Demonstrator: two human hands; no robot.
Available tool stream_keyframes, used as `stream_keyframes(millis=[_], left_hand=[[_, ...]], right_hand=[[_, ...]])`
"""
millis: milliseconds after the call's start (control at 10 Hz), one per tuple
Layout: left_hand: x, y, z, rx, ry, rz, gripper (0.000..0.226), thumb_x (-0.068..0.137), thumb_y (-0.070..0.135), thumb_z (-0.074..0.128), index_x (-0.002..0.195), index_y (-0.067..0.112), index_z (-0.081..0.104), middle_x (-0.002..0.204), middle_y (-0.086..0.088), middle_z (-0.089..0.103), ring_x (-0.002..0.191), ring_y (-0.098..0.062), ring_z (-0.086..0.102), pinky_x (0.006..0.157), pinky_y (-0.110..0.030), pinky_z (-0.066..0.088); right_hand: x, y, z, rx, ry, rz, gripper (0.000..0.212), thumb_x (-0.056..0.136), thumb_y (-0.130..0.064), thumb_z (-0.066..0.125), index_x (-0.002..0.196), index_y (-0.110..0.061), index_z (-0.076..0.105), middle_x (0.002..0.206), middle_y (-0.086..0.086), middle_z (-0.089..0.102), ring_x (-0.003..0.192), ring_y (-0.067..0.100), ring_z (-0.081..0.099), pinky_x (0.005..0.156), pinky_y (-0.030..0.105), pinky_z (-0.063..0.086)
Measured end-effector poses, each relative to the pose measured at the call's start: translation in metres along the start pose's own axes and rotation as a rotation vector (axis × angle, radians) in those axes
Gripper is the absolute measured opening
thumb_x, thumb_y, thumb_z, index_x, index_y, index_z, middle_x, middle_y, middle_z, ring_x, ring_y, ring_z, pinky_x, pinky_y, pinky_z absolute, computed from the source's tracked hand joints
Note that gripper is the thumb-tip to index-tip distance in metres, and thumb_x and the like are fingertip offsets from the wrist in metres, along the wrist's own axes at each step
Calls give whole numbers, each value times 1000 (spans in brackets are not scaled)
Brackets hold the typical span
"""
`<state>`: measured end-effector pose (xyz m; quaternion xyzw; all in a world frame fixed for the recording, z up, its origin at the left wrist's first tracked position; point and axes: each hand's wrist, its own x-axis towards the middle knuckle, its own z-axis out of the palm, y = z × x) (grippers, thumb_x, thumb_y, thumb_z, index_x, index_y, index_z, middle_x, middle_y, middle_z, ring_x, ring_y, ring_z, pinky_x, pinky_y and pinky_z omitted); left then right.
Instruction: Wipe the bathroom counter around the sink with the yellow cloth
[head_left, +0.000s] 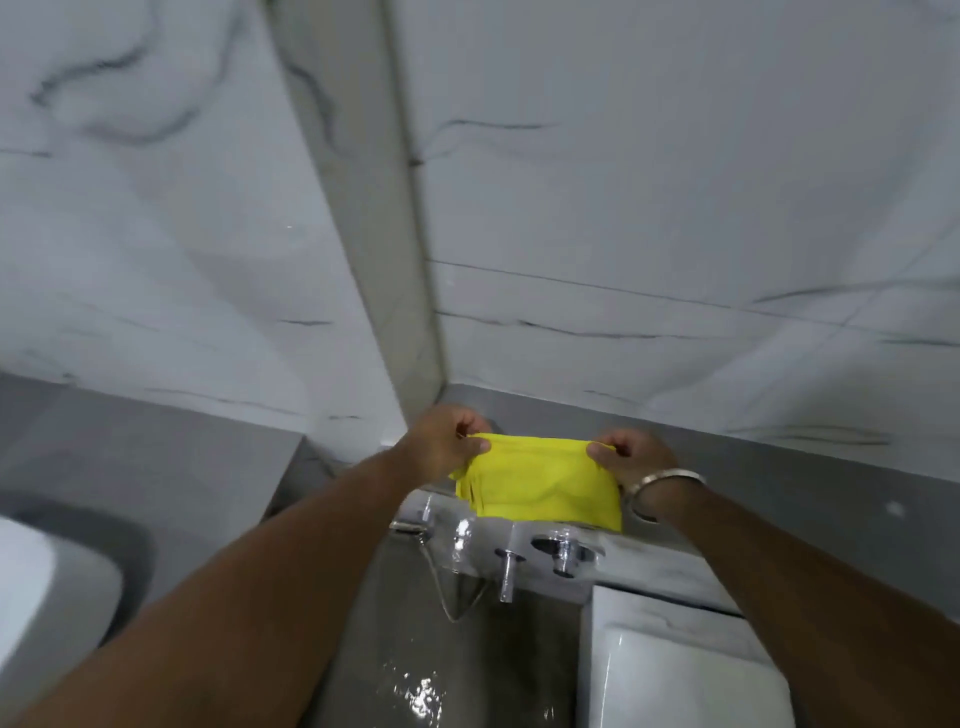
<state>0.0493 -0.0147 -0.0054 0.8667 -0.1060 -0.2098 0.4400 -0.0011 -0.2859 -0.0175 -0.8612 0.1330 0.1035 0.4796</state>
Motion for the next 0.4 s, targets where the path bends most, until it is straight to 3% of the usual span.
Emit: stream_keyframes(millis=[100, 200, 300, 400], left_hand=[[27, -5, 6, 29, 36, -48, 8, 84, 4, 71, 83, 12, 69, 67, 7, 59, 70, -17, 55, 63, -26, 42], [53, -10, 9, 260, 195, -74, 13, 92, 8, 57, 98, 8, 68, 87, -10, 67, 86, -29, 62, 73, -33, 48], [49, -3, 9, 434, 243, -57, 27, 94, 14, 48, 117, 16, 62, 115, -15, 63, 105, -35, 60, 88, -39, 49], [9, 4, 16, 661, 128, 16, 47, 90, 38, 56, 133, 25, 46, 136, -9, 51, 124, -30, 49, 100, -40, 43]], right_hand=[[22, 8, 7, -30, 32, 25, 11, 81, -12, 69, 89, -4, 69, 73, 9, 57, 68, 19, 50, 57, 21, 39], [35, 5, 19, -85, 174, -9, 28, 79, 1, 61, 108, -1, 64, 91, 15, 64, 86, 27, 58, 78, 32, 48], [23, 5, 22, -262, 217, -71, 49, 79, -5, 59, 127, -5, 50, 119, 21, 59, 109, 36, 54, 94, 43, 43], [-16, 1, 27, -679, 275, -161, 77, 76, -46, 55, 143, -17, 29, 145, 20, 39, 128, 42, 39, 101, 57, 35]])
